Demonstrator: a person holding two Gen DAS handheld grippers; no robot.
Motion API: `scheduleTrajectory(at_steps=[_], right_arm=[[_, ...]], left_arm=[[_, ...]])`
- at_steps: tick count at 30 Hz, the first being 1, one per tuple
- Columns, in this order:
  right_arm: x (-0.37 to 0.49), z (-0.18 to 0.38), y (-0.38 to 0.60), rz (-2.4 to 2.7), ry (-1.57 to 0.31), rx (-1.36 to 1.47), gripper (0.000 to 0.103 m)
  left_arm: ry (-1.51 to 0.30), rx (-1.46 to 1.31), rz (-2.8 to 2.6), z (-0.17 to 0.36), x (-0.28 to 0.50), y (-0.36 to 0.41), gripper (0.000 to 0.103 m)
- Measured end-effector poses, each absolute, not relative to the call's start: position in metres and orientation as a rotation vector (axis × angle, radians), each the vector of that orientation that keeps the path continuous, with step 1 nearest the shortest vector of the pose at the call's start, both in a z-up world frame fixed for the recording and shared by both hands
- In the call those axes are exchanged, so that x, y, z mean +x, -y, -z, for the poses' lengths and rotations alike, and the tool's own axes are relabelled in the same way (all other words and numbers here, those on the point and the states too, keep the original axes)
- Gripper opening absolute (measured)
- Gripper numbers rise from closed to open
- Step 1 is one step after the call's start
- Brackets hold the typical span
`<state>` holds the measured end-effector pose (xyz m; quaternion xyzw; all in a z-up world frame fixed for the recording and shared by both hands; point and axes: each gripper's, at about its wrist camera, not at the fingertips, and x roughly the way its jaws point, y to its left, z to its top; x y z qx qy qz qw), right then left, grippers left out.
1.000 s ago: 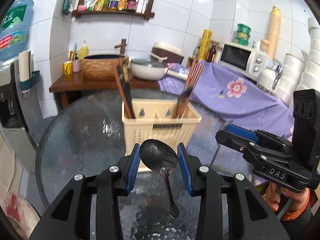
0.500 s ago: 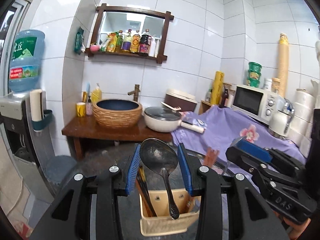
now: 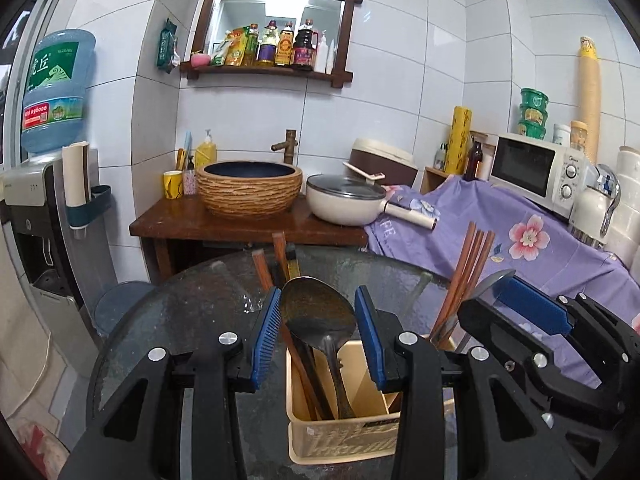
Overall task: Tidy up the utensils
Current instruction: 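Lower the silver and clear spoons into the holder and open both tools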
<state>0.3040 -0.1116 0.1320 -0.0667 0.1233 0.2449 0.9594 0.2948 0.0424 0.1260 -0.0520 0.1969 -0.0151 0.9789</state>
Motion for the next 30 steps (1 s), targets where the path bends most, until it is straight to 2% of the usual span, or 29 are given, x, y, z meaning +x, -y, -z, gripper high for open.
scheduleTrajectory(at_steps=[12,22,24,26,28,30], right_arm=[[0.311,-0.086,0.119,-0.481,-0.336,-0.134,0.036],[0.312,-0.079,0.124,-0.489,-0.349,-0.121,0.036],[0.311,-0.08,0.128,-0.492,-0.333,-0.109,0.044],[0.309,-0.083,0.133,-0.486,-0.319,-0.095,0.051],[0.306,-0.086,0.138,-0.491,-0.313,-0.074,0.054],[0.301,-0.089,0.142,-0.5,-0.312,-0.059,0.056]], left_arm=[[-0.471,-0.095,0.045,-0.092,0.3,-0.043,0.037],[-0.481,-0.083,0.054,-0.086,0.3,-0.039,0.037],[-0.468,-0.087,0.054,-0.089,0.297,-0.04,0.038],[-0.451,-0.09,0.052,-0.093,0.292,-0.041,0.046],[-0.43,-0.095,0.046,-0.097,0.285,-0.042,0.056],[-0.401,-0.099,0.039,-0.102,0.275,-0.044,0.071]])
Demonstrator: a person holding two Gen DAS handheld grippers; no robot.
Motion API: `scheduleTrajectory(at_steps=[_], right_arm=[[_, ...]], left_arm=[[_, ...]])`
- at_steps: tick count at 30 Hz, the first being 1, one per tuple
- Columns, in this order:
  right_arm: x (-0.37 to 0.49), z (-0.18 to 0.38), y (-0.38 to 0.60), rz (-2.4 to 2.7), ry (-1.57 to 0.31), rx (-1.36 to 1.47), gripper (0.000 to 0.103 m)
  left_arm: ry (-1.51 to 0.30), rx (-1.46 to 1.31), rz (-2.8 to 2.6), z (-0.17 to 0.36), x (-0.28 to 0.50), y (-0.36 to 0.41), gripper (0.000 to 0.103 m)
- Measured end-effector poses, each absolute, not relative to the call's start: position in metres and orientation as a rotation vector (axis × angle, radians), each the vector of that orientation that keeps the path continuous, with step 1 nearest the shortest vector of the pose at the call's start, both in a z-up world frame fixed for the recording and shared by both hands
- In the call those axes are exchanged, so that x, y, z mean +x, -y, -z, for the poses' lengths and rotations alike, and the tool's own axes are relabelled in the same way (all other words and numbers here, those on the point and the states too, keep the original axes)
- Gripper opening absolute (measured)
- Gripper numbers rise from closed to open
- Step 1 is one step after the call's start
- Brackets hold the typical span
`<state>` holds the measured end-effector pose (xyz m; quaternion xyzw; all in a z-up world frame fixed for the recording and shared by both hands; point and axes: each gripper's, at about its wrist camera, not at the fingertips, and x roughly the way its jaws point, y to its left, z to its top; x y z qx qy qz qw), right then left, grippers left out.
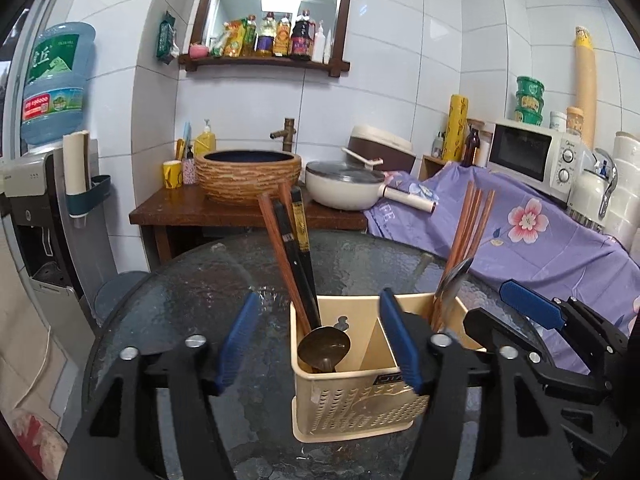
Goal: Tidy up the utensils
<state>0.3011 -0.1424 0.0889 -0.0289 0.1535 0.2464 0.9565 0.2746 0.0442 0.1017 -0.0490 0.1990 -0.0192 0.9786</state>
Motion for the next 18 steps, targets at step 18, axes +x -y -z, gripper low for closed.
scheduleTrajectory(at_steps=[18], right_arm=[[0.185,-0.049,0.203,-0.499,-0.339,0.013,0.092]], left_arm=[[-0.356,-0.05,-0.01,-0.052,0.136,-0.045,0.097]])
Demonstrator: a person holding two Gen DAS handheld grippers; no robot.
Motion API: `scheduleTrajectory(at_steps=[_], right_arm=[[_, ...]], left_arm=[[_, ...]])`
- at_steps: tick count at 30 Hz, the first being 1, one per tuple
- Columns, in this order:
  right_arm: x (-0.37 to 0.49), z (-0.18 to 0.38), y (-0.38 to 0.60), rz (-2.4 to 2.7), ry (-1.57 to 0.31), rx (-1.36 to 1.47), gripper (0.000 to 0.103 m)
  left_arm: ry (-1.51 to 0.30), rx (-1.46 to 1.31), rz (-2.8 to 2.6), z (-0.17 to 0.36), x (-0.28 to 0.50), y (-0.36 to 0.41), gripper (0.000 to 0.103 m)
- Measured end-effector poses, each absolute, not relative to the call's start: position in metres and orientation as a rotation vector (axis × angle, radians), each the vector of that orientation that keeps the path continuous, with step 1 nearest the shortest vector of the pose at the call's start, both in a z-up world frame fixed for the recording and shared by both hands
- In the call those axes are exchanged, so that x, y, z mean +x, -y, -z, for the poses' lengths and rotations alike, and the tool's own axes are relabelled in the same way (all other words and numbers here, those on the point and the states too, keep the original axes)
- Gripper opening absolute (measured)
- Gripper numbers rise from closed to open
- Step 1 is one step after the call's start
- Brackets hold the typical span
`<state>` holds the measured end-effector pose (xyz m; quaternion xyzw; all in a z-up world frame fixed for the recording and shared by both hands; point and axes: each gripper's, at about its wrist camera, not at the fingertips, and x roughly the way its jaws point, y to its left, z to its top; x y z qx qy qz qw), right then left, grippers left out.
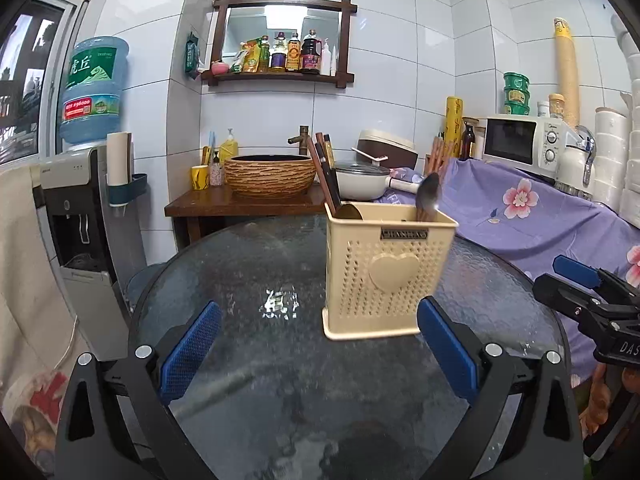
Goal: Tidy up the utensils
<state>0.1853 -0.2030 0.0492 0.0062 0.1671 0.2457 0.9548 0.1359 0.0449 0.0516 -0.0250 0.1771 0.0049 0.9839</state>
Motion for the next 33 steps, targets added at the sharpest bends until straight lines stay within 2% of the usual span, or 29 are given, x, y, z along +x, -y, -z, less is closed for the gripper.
scheduleTrajectory(at_steps=[4,8,13,33], right_arm=[[0.148,-0.034,0.207,-0.481,-0.296,-0.015,0.097],[0.107,-0.025,0.209,-0.47,-0.237,-0.091,0.097],[0.081,-0.02,0.218,-0.491,-0.248,-0.058,0.097],[0.052,-0.024,0.238,-0.514,-0.245,-0.027,0.097]], left_arm=[[-0.336,-0.04,-0.003,-0.038,0.107,-0.034,0.097],[-0.288,-0.012,0.007,-0.035,0.077,-0.027,0.097],[-0.265,-0.021,0.015,-0.037,0.049,-0.026,0.097],[-0.255,-0.02,0.072,-0.037,0.016,-0.017,0.097]])
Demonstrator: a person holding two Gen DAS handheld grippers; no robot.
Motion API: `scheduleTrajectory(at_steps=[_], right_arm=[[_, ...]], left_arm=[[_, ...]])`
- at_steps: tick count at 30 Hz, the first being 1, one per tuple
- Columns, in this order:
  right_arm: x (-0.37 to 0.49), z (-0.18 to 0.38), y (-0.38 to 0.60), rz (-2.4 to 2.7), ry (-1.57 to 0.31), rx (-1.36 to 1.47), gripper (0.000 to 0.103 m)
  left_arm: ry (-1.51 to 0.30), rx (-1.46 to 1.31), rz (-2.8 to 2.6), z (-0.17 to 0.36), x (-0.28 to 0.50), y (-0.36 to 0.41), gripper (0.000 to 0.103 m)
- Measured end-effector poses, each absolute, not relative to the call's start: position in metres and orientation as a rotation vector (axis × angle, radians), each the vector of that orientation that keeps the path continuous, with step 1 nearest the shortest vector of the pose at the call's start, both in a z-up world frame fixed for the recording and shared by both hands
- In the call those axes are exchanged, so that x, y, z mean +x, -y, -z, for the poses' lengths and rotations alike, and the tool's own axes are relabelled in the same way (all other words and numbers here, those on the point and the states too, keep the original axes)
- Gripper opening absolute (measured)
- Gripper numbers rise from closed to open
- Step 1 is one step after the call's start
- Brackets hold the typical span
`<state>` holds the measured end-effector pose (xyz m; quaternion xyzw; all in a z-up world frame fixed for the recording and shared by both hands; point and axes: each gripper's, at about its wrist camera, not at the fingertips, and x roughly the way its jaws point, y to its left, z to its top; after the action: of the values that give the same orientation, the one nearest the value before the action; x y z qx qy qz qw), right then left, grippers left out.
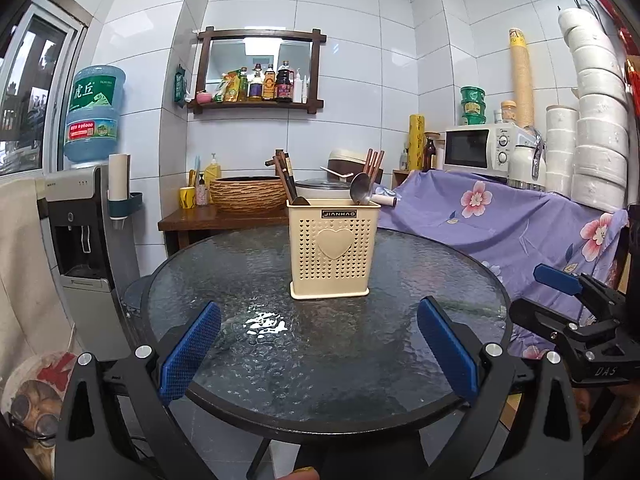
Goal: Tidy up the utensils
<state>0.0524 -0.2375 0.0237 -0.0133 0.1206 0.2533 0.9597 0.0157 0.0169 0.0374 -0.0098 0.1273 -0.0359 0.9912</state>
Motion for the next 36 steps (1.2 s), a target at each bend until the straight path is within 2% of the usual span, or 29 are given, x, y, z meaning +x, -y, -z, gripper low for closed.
scheduleTrajectory(at_steps=[36], right_arm=[[0.059,-0.024,0.226,-0.547,-0.265,-0.048,0.097]], left_arm=[[-0.278,-0.068,0.082,-0.038,0.019,-0.026,0.097]])
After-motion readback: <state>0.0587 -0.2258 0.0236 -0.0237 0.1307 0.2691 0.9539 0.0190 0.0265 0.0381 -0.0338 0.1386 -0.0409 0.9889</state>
